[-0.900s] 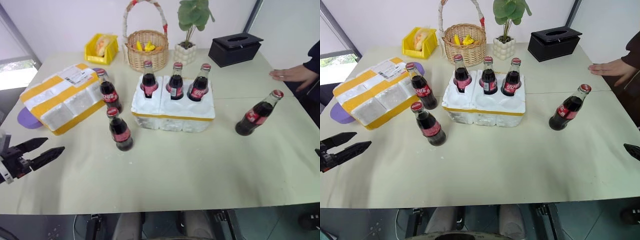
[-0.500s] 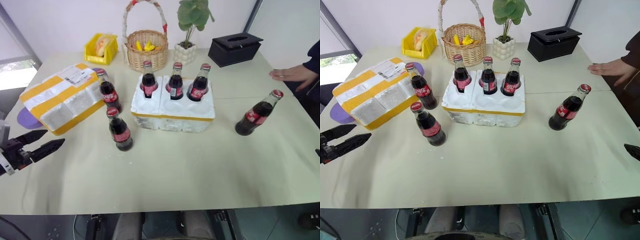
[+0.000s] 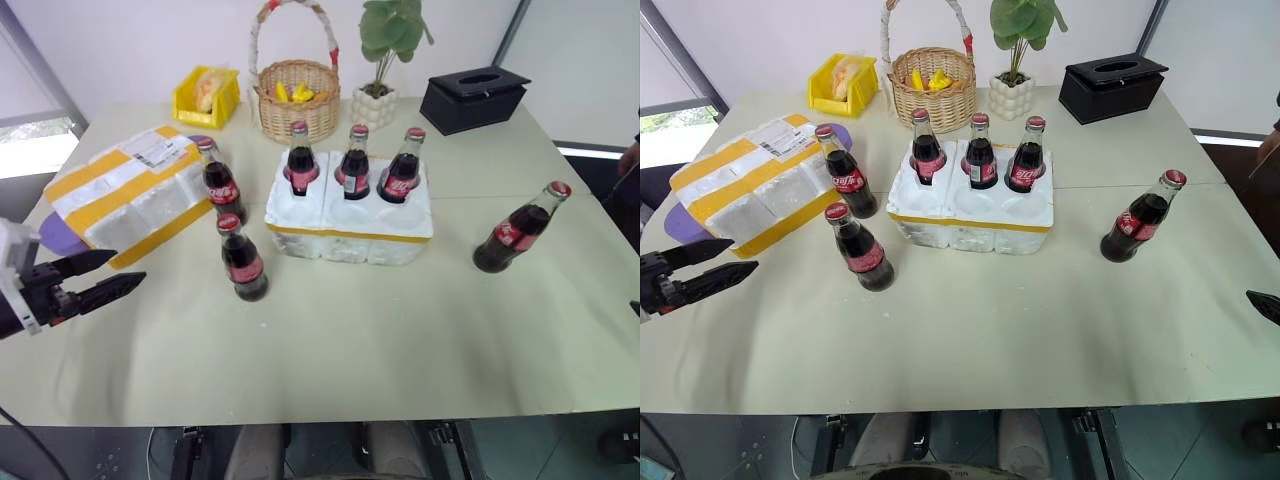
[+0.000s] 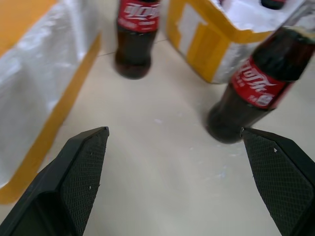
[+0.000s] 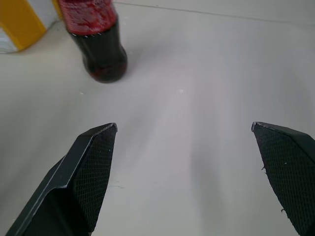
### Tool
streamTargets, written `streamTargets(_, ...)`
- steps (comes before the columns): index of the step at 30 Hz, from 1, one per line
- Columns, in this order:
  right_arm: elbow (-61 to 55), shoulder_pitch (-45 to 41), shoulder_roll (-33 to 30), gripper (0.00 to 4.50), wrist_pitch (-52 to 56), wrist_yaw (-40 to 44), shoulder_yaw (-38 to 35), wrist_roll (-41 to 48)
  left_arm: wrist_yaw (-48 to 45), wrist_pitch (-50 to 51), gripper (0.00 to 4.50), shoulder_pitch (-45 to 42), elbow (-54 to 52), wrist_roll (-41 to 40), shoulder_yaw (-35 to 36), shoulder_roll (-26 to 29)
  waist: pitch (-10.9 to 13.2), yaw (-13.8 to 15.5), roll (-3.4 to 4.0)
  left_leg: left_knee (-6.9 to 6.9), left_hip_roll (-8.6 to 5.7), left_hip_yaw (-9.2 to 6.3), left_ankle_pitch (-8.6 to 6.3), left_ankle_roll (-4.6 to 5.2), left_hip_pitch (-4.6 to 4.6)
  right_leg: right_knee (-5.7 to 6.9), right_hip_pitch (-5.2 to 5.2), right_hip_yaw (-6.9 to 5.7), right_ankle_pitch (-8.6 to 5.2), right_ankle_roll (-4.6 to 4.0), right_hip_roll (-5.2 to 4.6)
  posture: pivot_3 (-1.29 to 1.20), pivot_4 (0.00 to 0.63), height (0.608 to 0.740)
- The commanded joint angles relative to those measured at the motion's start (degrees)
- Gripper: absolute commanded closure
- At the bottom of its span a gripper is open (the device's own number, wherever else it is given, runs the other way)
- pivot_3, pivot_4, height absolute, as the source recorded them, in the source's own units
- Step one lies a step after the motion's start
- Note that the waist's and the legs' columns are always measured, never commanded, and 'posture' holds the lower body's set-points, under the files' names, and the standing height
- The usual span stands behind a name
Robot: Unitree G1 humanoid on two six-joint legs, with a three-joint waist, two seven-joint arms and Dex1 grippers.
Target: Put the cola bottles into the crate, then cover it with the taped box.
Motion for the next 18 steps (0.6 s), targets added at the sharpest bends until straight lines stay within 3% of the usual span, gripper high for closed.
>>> streamTargets(1, -8.5, 3.6, 0.1, 0.00, 4.1, 2.4, -5.0, 3.0, -3.4, -0.2, 0.02, -2.6, -1.4, -1.0, -3.3, 2.2, 0.0, 0.0, 0.00, -0.03, 0.00, -0.01, 0.00, 0.00, 0.00, 0.00, -0.01, 0.00, 0.00, 0.00, 0.00, 0.00, 0.150, 0.740)
streamTargets(8, -36.9, 10.8, 3.3, 0.00, 18.1, 1.8, -10.4, 14.9, -8.7, -2.4, 0.02, -8.9, -0.8, 0.8, -12.5, 2.8, 0.0, -0.1, 0.01, -0.05, 0.09, 0.00, 0.00, 0.00, -0.01, 0.01, -0.05, 0.00, 0.00, 0.01, 0.09, 0.00, 0.150, 0.740)
streamTargets(13, -47.7, 5.1, 3.4, 0.00, 25.8, -7.4, -8.3, 26.4, -11.4, -4.0, 0.02, -13.6, 1.3, 2.3, -18.0, 2.1, 0.1, 0.1, -0.14, -0.02, 0.14, 0.00, -0.01, -0.01, -0.02, 0.00, -0.05, 0.00, 0.00, 0.01, 0.11, 0.00, 0.150, 0.740)
streamTargets(18, -52.1, 0.4, 3.3, 0.00, 28.0, -13.7, -2.6, 31.5, -12.2, -5.9, 0.02, -17.8, 3.1, 3.7, -22.6, -0.2, 0.1, 0.4, -0.21, -0.03, 0.13, 0.00, -0.01, -0.01, -0.12, -0.07, -0.10, -0.01, 0.04, -0.05, 0.10, 0.00, 0.150, 0.740)
